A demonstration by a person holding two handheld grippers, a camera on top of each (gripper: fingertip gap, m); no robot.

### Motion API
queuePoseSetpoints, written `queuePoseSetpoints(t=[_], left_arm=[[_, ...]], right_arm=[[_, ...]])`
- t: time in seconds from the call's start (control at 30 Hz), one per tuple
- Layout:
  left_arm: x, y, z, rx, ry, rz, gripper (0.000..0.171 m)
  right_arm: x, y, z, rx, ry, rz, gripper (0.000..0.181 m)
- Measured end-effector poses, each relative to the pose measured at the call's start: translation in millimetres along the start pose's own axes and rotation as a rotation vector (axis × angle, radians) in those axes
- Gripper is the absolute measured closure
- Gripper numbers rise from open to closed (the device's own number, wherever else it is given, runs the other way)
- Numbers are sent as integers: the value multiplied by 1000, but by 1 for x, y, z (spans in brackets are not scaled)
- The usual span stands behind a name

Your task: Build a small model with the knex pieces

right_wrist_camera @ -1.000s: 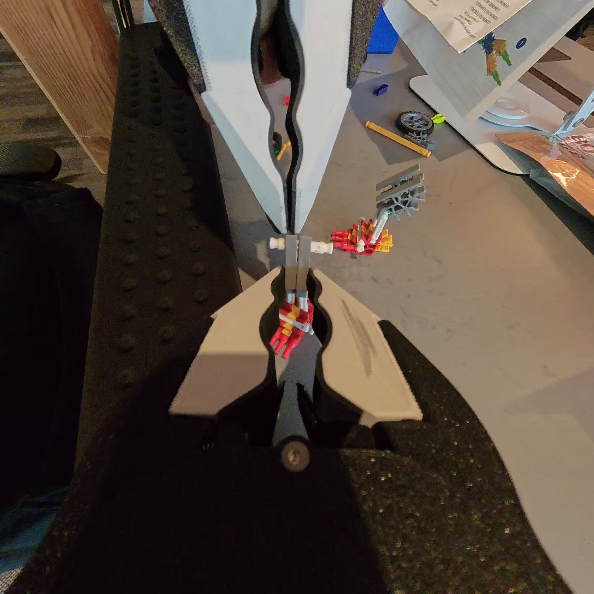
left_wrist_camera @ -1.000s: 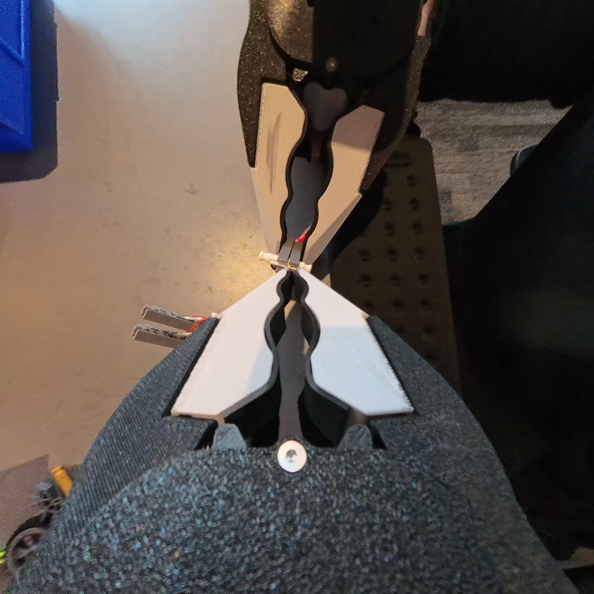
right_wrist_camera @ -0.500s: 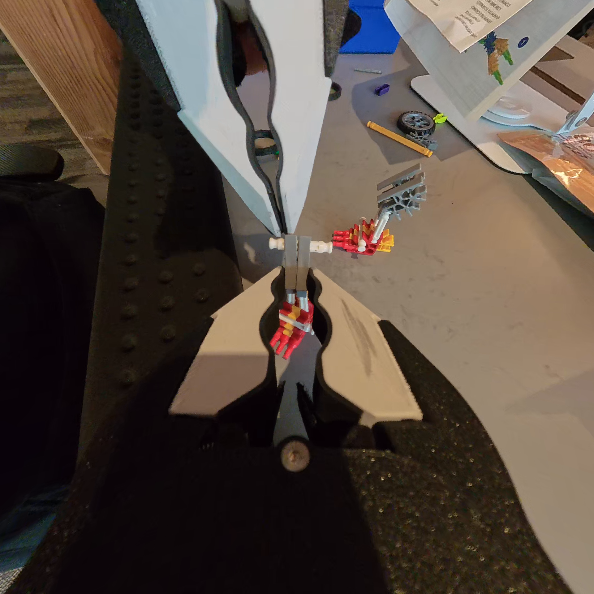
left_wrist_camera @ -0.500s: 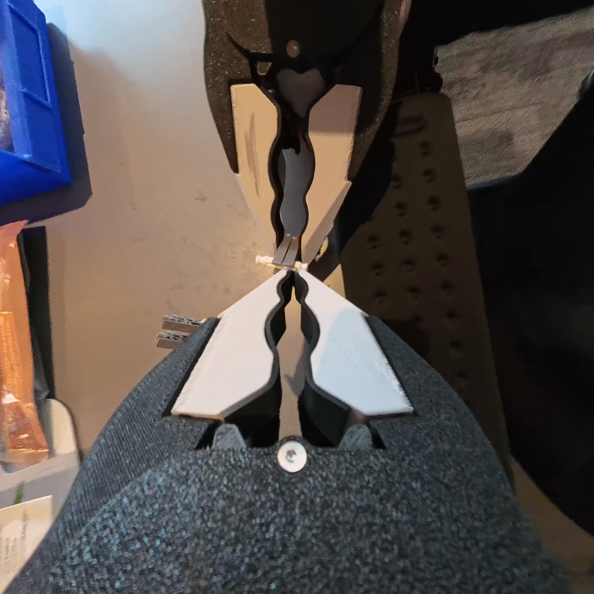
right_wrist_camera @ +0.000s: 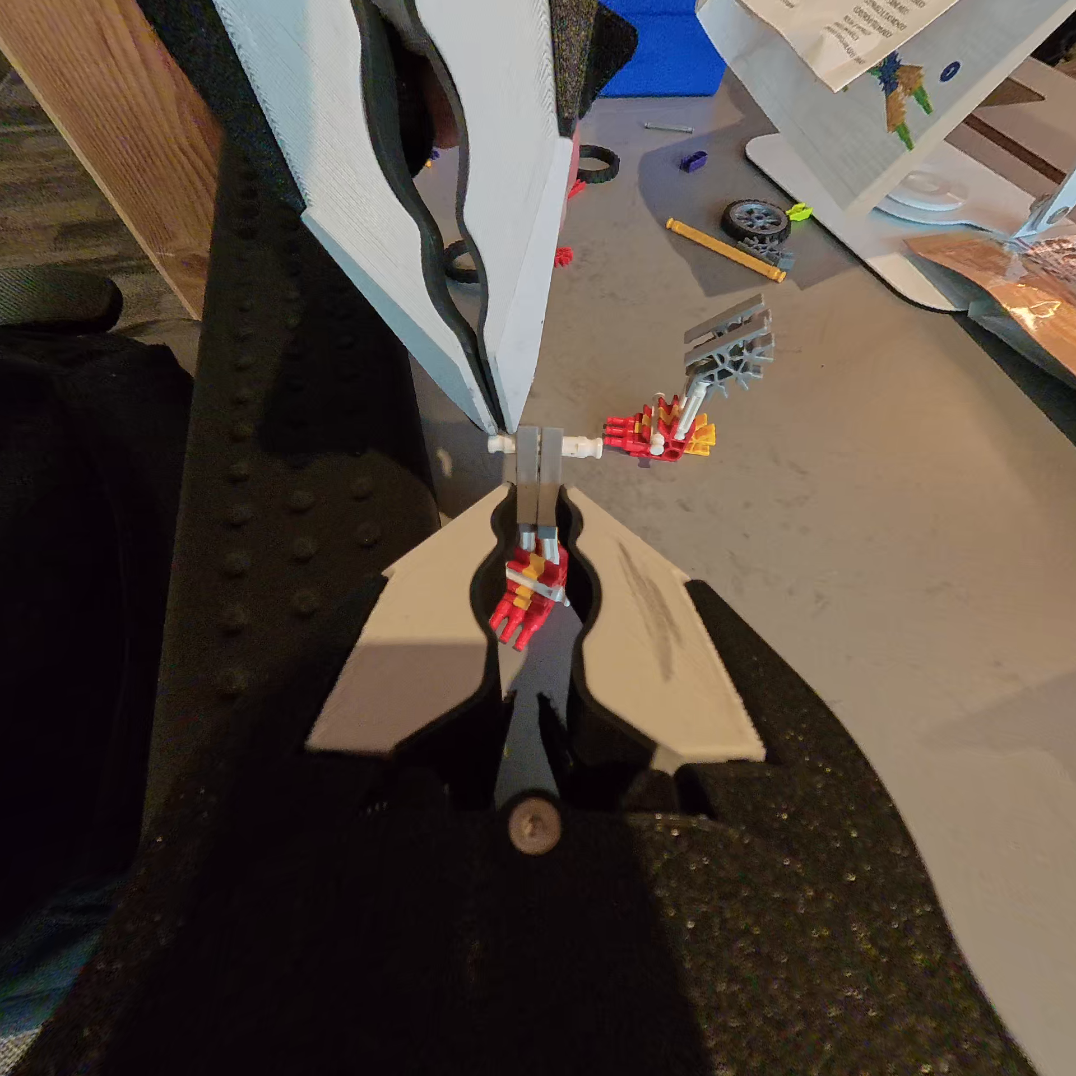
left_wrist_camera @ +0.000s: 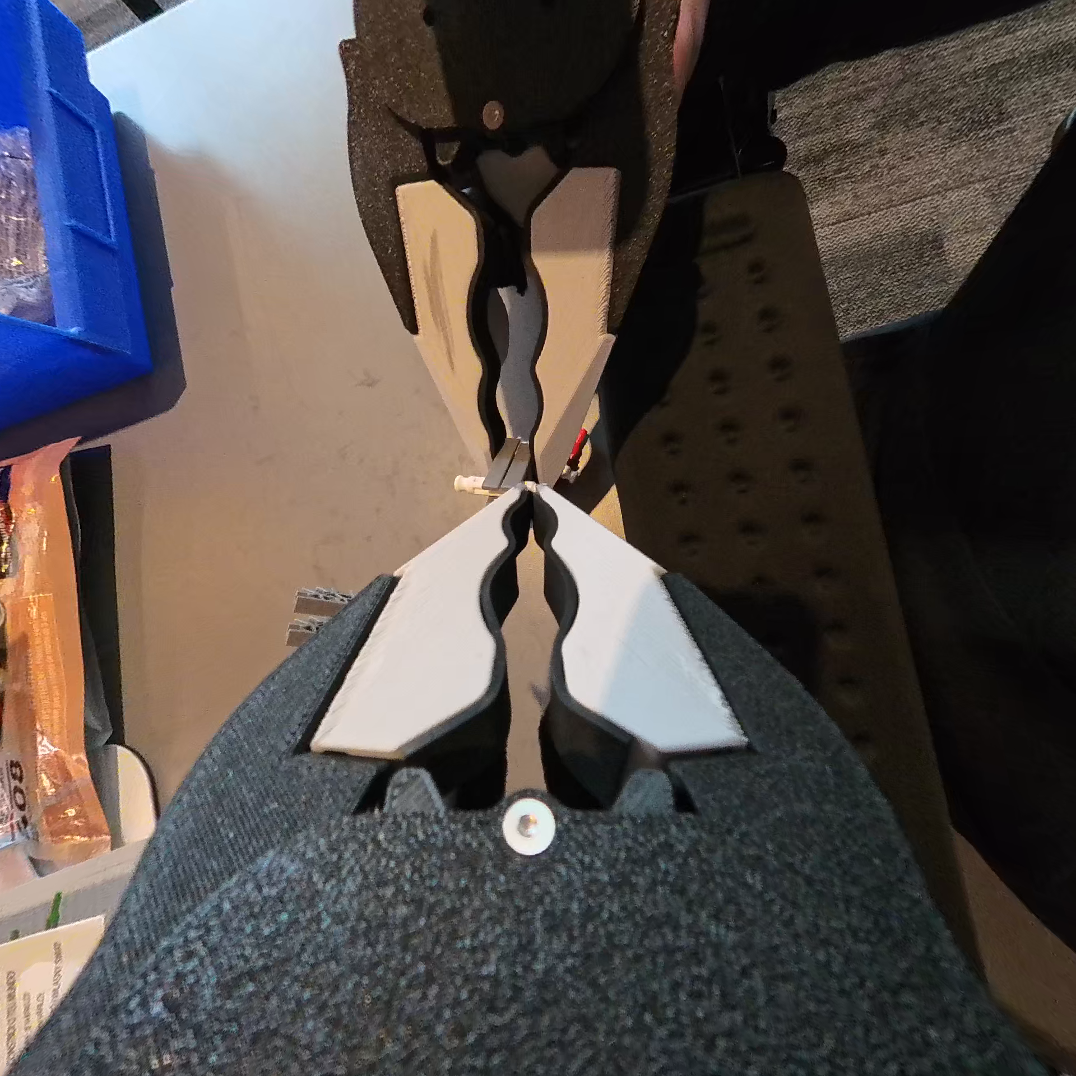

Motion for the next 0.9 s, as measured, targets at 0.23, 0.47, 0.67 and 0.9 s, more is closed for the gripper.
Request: queuePoseSetpoints(t=[0.23, 0.47, 0.67, 0.9], left_arm=[[-1, 1, 0, 11, -26, -18, 171], [-4, 3, 2, 13, -42, -64, 171], [-5, 4, 2, 21, -45, -81, 171], [-6, 5, 3, 36, -80, -106, 171]], right_arm=[[1, 0, 0, 0, 6, 2, 169], [1, -1, 0, -2, 10, 4, 170], [1, -1, 1, -3, 8, 4, 170], [1, 0, 0, -4, 9, 4, 170]])
Point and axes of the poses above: each gripper's, where its closed fingertips meet, y out along the fingers, z out of its top, x = y × z across the jaws, the point moved 6 cm from there along -y, back along the fingers, and after that the axes turned 9 degrees about z, right-handed, at the moved point
